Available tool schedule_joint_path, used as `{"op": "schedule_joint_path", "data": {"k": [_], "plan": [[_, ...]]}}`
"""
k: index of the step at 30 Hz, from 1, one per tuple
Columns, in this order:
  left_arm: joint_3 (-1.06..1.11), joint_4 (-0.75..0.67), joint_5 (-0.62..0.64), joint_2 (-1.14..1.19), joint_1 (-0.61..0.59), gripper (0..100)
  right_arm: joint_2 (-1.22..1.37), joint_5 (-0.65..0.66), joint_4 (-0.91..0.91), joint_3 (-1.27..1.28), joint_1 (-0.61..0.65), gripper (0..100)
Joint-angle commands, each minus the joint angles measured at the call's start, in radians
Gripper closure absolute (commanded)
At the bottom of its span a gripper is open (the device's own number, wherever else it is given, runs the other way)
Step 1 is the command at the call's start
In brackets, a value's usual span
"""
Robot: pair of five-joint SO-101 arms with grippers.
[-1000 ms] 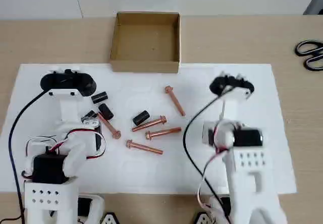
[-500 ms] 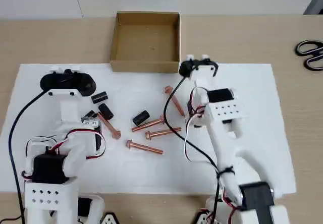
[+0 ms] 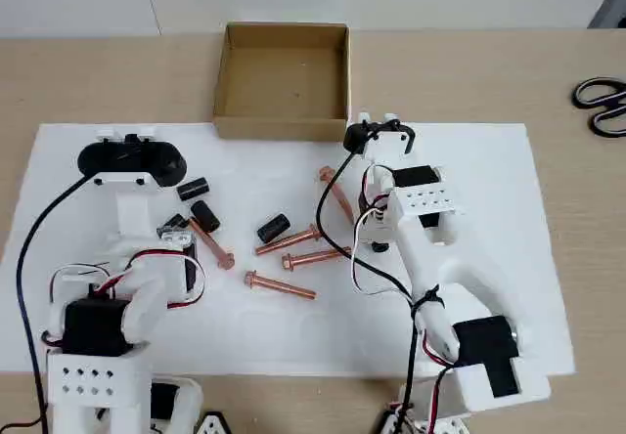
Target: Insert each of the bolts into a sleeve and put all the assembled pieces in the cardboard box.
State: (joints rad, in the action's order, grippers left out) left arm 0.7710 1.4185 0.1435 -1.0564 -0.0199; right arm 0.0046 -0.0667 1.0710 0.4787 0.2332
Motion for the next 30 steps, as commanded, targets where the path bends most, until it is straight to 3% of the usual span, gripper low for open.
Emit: {"op": "schedule_joint_path", "data": {"k": [1,4,30], "plan": [[-0.041,0.006,0.003,-0.005,-0.008,99,-0.004,0.006,0.039,-0.048,-0.008,87.5],[-0.041,0.006,0.003,-0.005,-0.008,99,-0.008,0.005,0.084,-0.048,-0.013,81.5],[-0.039,0.006,0.003,-0.005,-0.008,99,0.002,0.005,0.094,-0.166,-0.007,81.5]]}}
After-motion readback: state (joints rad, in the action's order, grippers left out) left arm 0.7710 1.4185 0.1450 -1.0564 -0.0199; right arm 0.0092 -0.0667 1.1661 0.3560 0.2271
